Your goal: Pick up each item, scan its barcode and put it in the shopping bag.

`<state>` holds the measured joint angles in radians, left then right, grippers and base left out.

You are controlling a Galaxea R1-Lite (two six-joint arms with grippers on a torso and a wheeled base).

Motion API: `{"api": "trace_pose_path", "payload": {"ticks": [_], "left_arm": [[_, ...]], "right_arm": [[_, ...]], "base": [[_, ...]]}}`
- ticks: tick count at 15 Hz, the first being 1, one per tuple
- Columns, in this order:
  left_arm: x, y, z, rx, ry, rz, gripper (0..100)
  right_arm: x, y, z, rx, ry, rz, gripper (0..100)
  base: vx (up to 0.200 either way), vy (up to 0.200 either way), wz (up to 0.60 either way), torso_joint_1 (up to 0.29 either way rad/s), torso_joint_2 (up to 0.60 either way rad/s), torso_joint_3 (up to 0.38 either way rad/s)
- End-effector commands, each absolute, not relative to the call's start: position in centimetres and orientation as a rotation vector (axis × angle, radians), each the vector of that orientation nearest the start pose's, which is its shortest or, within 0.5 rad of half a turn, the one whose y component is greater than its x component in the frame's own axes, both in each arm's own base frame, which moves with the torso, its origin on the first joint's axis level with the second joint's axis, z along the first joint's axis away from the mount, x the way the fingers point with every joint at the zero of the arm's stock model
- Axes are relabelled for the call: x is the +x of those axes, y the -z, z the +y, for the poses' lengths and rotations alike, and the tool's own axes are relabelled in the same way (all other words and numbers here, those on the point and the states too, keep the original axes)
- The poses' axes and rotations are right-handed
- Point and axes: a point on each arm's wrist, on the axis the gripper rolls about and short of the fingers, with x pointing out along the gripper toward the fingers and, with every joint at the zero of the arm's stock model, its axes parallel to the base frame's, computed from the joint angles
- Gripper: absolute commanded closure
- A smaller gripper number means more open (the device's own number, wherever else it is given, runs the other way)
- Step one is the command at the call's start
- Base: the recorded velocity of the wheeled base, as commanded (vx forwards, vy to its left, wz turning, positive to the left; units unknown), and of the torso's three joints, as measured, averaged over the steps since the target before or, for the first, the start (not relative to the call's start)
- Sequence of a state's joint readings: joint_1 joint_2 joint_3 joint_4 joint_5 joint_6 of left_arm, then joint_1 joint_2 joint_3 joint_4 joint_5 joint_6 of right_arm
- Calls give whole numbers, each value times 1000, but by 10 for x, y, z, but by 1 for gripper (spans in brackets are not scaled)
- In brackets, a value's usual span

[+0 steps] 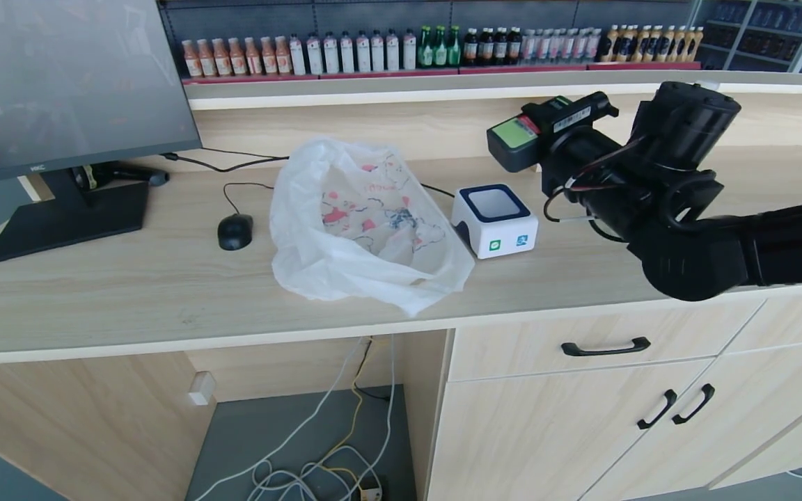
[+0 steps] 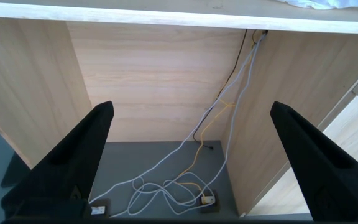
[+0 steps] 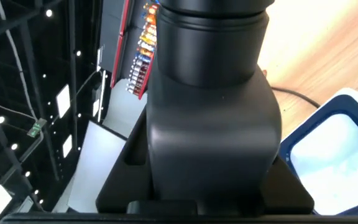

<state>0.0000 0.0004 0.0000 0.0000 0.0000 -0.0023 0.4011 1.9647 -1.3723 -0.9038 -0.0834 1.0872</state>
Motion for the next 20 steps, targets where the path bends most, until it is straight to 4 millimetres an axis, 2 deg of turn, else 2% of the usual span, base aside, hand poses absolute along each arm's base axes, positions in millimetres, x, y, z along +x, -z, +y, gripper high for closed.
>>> {"api": "trace_pose_path", "payload": {"ticks": [1,4,5,6,7,8,12,13,17,18,20], "left_arm": [[-23,-75,0,-3,0,0,0],[-23,-75,0,-3,0,0,0],[-23,-75,0,-3,0,0,0],[-23,-75,0,-3,2,0,0],[-23,-75,0,-3,0,0,0],[-23,-75,0,-3,0,0,0],[-23,-75,0,-3,2,0,0],[-23,-75,0,-3,0,0,0],[-23,-75,0,-2,2,0,0],[-23,-75,0,-2,2,0,0],[-23,-75,0,-6,0,0,0]], "right_arm": [[336,-308,145,1123,-492,-187,100],[293,-331,134,1094,-538,-232,100],[285,-332,133,1079,-544,-235,100],[263,-332,138,1021,-579,-238,100],[246,-330,140,968,-614,-258,100],[237,-324,140,883,-632,-276,100],[205,-283,127,541,-581,-287,100],[200,-273,124,421,-557,-285,100],[207,-267,117,180,-469,-359,100],[216,-255,113,96,-421,-379,100],[224,-223,115,49,-425,-380,100]], "base": [[0,0,0,0,0,0],[0,0,0,0,0,0],[0,0,0,0,0,0],[0,0,0,0,0,0],[0,0,0,0,0,0],[0,0,0,0,0,0],[0,0,0,0,0,0],[0,0,0,0,0,0],[0,0,0,0,0,0],[0,0,0,0,0,0],[0,0,0,0,0,0]]}}
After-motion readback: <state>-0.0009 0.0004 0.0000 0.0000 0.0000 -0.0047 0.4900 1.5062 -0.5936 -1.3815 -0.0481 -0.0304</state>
